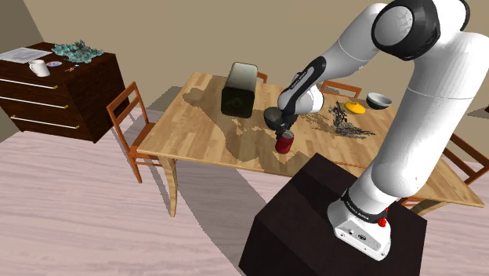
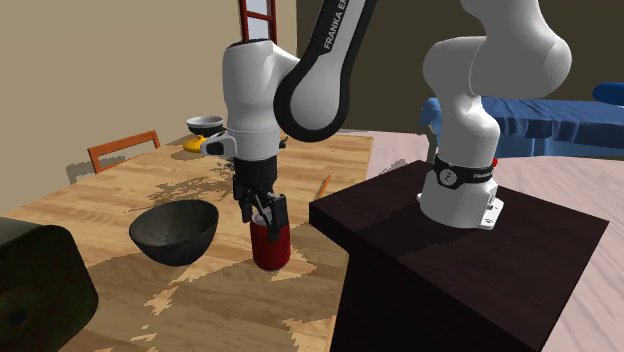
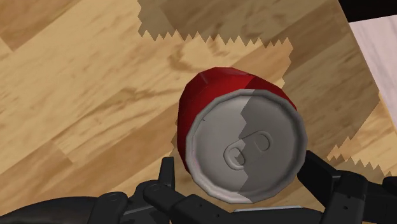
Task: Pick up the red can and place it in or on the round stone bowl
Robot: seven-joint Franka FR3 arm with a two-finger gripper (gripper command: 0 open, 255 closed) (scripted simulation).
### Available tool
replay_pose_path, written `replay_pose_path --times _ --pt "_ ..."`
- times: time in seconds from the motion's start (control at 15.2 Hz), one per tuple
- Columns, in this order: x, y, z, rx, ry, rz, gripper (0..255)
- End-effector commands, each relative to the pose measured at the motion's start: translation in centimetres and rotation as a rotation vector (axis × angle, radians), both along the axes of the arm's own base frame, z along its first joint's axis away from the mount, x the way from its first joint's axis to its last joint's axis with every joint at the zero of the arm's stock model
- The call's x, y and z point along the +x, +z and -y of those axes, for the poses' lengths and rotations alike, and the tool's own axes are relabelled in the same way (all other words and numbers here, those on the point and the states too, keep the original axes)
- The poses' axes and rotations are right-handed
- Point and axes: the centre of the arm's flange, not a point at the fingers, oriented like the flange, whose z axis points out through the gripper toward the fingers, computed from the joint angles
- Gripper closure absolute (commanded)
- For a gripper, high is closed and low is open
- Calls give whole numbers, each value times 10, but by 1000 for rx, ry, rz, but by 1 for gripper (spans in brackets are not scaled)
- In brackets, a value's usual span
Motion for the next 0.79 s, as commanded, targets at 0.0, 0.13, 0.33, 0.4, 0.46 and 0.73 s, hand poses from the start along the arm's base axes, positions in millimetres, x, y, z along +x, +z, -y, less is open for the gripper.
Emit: replay_pose_path --times 0.0,0.13,0.33,0.4,0.46,0.73 --pt "0 0 0 0 0 0 0" --pt "0 0 0 0 0 0 0" --pt "0 0 0 0 0 0 255" --pt "0 0 0 0 0 0 255" --pt "0 0 0 0 0 0 255" --pt "0 0 0 0 0 0 255"
